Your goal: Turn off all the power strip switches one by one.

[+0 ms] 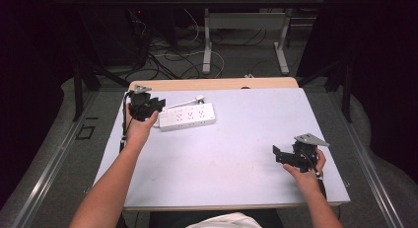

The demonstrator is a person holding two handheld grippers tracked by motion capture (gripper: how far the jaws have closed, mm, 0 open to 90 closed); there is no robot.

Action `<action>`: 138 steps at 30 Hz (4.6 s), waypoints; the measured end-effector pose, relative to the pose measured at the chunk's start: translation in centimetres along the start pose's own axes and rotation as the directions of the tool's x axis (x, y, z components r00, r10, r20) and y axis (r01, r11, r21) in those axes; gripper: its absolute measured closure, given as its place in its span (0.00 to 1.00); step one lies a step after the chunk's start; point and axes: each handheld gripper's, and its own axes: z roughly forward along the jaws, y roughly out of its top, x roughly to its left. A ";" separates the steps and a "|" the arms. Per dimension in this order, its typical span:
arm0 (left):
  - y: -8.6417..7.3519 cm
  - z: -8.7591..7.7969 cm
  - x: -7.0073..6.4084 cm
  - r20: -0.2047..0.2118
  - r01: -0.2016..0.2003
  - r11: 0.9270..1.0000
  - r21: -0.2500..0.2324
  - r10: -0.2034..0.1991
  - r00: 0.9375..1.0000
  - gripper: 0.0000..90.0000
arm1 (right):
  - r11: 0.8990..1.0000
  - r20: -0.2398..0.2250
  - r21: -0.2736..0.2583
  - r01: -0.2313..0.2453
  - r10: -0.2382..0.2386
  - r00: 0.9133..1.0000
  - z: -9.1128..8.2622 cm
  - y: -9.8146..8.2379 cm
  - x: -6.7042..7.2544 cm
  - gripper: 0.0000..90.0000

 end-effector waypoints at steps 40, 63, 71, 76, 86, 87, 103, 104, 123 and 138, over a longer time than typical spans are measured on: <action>3.3 5.6 0.6 -0.080 0.007 0.984 0.178 0.007 0.997 1.00 | 1.000 -0.009 -0.003 -0.001 0.001 1.000 0.2 -0.1 0.2 0.05; 1.9 8.5 0.9 -0.101 0.071 0.956 0.284 -0.044 0.994 1.00 | 1.000 -0.051 -0.010 -0.006 0.005 0.999 0.4 -0.1 0.9 0.01; 1.1 8.9 1.3 -0.116 0.093 0.943 0.320 -0.059 0.992 1.00 | 1.000 -0.043 -0.007 0.021 -0.022 0.999 0.4 -0.2 0.9 0.07; 0.8 9.0 1.4 -0.121 0.094 0.933 0.348 -0.054 0.991 1.00 | 0.999 -0.039 0.005 0.044 -0.044 0.998 0.4 -0.2 1.0 0.10; 0.0 9.3 1.7 -0.129 0.110 0.920 0.375 -0.065 0.989 1.00 | 0.996 -0.057 0.004 0.084 -0.084 0.995 0.5 -0.2 1.3 0.10; 0.0 9.3 1.8 -0.132 0.109 0.918 0.382 -0.063 0.989 1.00 | 0.996 -0.051 0.010 0.087 -0.086 0.995 0.4 -0.2 1.3 0.10; -0.8 10.1 1.8 -0.137 0.120 0.904 0.411 -0.069 0.988 1.00 | 0.996 -0.042 0.022 0.081 -0.080 0.996 0.6 -0.3 1.2 0.10; -0.8 10.2 1.8 -0.137 0.105 0.902 0.418 -0.052 0.989 1.00 | 0.997 -0.037 0.018 0.081 -0.080 0.996 0.6 -0.4 1.2 0.11; -0.7 10.6 0.9 -0.181 0.072 0.896 0.437 0.010 0.983 1.00 | 0.996 -0.039 0.015 0.083 -0.082 0.996 0.4 -0.4 0.9 0.11; 0.1 10.0 1.4 -0.131 0.127 0.915 0.383 -0.082 0.988 1.00 | 0.996 -0.033 0.011 0.089 -0.088 0.996 0.7 -0.4 1.1 0.10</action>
